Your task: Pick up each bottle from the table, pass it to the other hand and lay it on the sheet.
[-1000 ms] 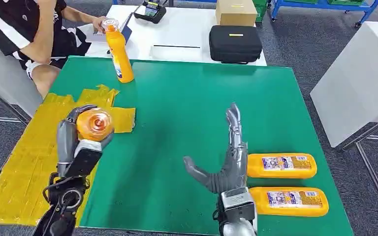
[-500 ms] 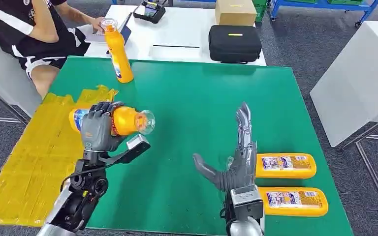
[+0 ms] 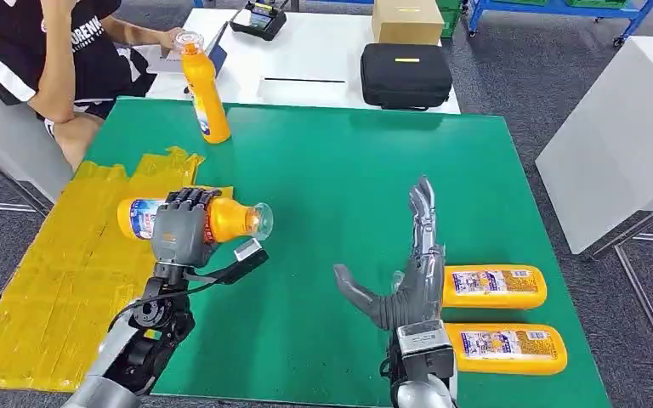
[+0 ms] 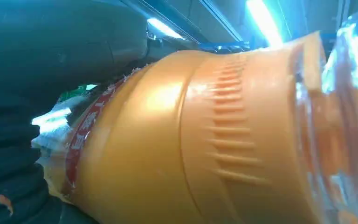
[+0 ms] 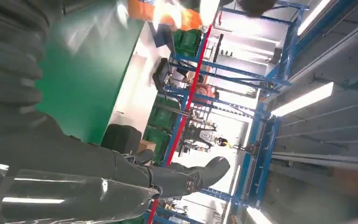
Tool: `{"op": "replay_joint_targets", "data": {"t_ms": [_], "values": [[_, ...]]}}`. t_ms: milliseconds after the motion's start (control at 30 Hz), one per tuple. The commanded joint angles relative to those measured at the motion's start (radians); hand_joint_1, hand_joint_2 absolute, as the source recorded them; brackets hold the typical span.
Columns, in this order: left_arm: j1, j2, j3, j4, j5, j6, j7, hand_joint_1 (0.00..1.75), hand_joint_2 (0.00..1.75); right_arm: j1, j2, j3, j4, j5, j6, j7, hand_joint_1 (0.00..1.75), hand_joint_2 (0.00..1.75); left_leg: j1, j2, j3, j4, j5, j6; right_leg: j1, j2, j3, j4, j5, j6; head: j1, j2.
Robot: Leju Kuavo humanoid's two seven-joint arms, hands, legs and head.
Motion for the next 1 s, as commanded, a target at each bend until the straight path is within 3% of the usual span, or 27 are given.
{"op": "replay_joint_targets", "data": {"t_ms": [33,233,333,633,900,933,967,1000], "values": [[-0.081,0.020,-0.007,0.145,-0.157,-0.047,0.131,1.75,1.75,-0.034,-0.017,0.020,0.045,0.002,-0.015,0.005,0.00,1.75,0.000,0.001,0.004,0.000,-0.001,-0.002,0.000,-0.001,0.004,0.000,-0.001,-0.001,0.000,0.000],[-0.110,0.081,-0.089,0.210,-0.173,-0.077,0.313,1.75,1.75,-0.014,-0.014,0.033,0.032,0.032,-0.021,0.019,0.00,1.75,0.000,0.002,0.005,-0.001,-0.002,-0.002,0.001,0.000,0.005,0.000,-0.002,-0.002,0.000,0.000],[-0.093,0.077,-0.021,0.194,-0.173,-0.079,0.293,1.75,1.75,-0.013,-0.015,0.037,0.033,0.040,-0.030,0.022,0.00,1.75,0.001,0.002,0.005,-0.001,-0.002,-0.002,0.001,0.001,0.004,-0.001,-0.001,-0.002,0.000,0.000],[-0.067,0.132,-0.053,0.179,-0.173,-0.128,0.427,1.75,1.75,-0.018,-0.010,0.044,0.034,0.047,-0.026,0.035,0.00,1.75,0.001,0.003,0.004,-0.001,-0.002,-0.002,0.001,0.001,0.004,0.000,-0.001,-0.002,0.000,0.000],[-0.060,0.113,-0.006,0.182,-0.173,-0.136,0.386,1.75,1.75,-0.013,-0.008,0.042,0.021,0.056,-0.019,0.046,0.00,1.75,0.000,0.001,0.002,-0.001,-0.001,-0.001,0.000,0.000,0.002,0.000,-0.001,-0.001,0.000,0.000],[-0.059,0.106,0.010,0.183,-0.173,-0.142,0.373,0.66,1.75,-0.014,-0.008,0.041,0.023,0.058,-0.017,0.048,0.00,1.75,0.001,0.001,0.005,0.000,-0.003,-0.002,0.001,0.000,0.005,0.000,-0.002,-0.002,0.000,0.000],[-0.056,0.101,0.021,0.184,-0.173,-0.145,0.361,0.02,1.75,-0.013,-0.006,0.040,0.024,0.060,-0.014,0.050,0.00,1.75,0.000,0.001,0.003,-0.001,-0.002,-0.001,0.001,0.000,0.003,0.000,-0.001,-0.001,0.000,0.000],[-0.053,0.095,0.029,0.185,-0.173,-0.149,0.354,0.00,1.75,-0.012,-0.005,0.040,0.025,0.062,-0.013,0.051,0.00,1.75,0.000,0.001,0.002,-0.001,-0.001,-0.001,0.000,0.000,0.003,0.000,-0.001,-0.001,0.000,0.000]]}}
